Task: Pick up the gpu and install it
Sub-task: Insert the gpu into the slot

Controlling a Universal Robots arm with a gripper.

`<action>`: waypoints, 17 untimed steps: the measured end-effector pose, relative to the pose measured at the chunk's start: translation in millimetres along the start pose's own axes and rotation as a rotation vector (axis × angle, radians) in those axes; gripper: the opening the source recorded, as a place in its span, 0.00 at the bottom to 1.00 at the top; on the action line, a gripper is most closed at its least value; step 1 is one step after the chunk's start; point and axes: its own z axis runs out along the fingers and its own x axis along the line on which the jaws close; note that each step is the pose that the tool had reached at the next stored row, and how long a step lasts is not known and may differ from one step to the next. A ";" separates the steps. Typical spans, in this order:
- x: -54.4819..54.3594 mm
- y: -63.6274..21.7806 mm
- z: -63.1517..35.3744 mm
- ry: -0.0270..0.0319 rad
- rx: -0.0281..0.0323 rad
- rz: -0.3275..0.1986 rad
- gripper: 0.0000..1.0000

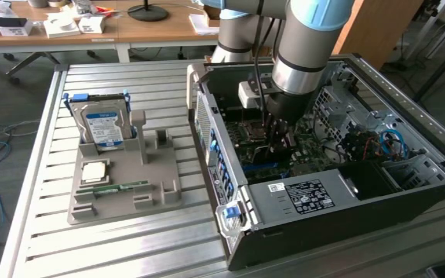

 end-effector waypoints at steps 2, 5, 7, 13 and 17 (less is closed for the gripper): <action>0.0 0.0 0.0 0.0000 0.0000 0.000 0.26; -0.1 0.0 0.3 -0.0005 0.0003 0.000 0.26; -0.1 0.0 0.2 -0.0005 0.0003 0.000 0.26; 0.0 0.0 0.1 -0.0002 0.0002 0.000 0.26; 0.0 0.0 -0.9 -0.0003 0.0003 0.000 0.26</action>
